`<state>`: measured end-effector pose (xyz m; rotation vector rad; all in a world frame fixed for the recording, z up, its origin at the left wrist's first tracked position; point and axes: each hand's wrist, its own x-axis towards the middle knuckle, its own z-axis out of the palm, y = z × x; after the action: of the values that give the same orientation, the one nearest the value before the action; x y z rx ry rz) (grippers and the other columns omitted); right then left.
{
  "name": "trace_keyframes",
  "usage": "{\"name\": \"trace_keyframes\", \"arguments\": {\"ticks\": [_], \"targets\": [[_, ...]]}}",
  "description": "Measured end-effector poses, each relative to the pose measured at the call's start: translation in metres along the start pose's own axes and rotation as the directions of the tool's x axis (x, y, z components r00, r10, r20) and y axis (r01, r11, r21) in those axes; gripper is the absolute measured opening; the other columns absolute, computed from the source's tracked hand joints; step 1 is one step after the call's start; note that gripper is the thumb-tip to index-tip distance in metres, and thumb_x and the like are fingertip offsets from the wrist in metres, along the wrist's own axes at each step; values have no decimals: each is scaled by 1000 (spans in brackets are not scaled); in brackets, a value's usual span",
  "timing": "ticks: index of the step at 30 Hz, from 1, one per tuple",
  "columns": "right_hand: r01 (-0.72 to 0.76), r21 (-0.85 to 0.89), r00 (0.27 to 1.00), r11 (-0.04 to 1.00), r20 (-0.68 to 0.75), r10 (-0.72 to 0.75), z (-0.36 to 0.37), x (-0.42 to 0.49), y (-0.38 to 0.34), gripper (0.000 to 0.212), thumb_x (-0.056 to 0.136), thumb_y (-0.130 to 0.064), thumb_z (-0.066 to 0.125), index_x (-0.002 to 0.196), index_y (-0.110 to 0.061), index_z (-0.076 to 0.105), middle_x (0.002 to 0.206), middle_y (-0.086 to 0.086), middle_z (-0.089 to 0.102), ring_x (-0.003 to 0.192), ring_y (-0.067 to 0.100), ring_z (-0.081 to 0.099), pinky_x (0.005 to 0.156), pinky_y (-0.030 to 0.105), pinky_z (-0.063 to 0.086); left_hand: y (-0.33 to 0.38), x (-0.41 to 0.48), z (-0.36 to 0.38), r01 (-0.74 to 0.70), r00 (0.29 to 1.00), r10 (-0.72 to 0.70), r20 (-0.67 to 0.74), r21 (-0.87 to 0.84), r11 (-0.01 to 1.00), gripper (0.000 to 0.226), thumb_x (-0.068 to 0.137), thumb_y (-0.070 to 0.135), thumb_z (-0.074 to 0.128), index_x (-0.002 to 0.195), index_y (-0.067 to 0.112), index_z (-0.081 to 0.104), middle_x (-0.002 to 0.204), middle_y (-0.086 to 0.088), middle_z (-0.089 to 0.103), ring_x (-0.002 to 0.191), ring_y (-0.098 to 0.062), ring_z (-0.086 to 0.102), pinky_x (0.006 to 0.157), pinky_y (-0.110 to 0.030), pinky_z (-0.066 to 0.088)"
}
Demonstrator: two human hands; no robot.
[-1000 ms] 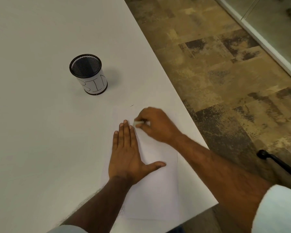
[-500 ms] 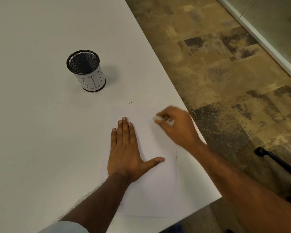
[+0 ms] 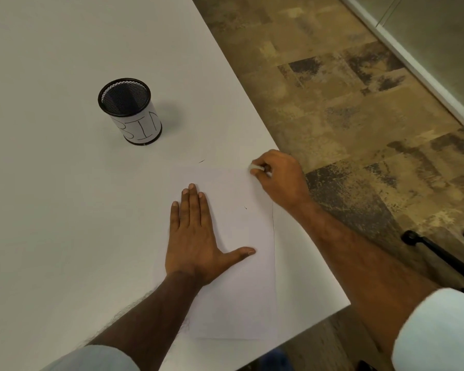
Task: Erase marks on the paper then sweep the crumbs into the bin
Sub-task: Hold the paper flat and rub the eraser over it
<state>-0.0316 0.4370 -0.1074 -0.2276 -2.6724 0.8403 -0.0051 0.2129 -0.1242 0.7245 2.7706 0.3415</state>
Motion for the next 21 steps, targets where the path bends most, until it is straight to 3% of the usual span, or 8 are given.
{"name": "trace_keyframes", "arguments": {"ticks": [2,7,10,16,18,21], "targets": [[-9,50,999,999,37,8,-5,-16,-5,7,81,-11,75,85,-7,72,83,4,70,72,15,62,68,40,55,0,0,0,-2,1000,2,-3,3,1000,140,58,105,14,152,6,-19,160,-12,-28,148,-24,-27,123,-47,-6],[130,139,957,982,243,-161,1,-88,-37,9,82,-10,74,90,-6,72,84,5,69,78,18,62,74,30,51,-2,1,3,-27,999,27,-17,14,1000,137,61,103,13,154,5,-12,162,-14,-21,150,-26,-20,123,-48,-3],[168,87,966,982,184,-182,6,-66,-29,9,81,-9,75,88,-3,72,81,8,69,75,20,62,75,28,48,-2,0,3,-19,1000,19,-3,8,1000,138,59,104,13,153,7,-15,161,-13,-24,149,-25,-23,123,-47,-5],[89,0,995,996,42,-89,13,3,-8,8,81,-7,73,79,-3,67,81,11,69,74,27,64,70,39,54,-1,1,1,9,1000,-9,3,-1,1000,139,56,105,11,151,9,-23,159,-9,-31,147,-22,-29,123,-45,-8],[46,25,999,999,13,-46,12,11,-5,7,80,-7,74,81,-3,68,83,10,70,75,25,64,68,44,54,-1,0,1,5,1000,-5,1,-2,1000,139,57,105,13,151,9,-23,159,-9,-31,147,-22,-29,123,-45,-8],[38,109,998,993,52,-44,6,-10,-18,8,82,-10,74,83,-5,69,84,7,70,76,22,63,69,41,53,-1,1,1,-1,1000,1,-9,-2,1000,139,58,105,14,152,8,-20,160,-11,-27,148,-24,-25,123,-46,-7]]}}
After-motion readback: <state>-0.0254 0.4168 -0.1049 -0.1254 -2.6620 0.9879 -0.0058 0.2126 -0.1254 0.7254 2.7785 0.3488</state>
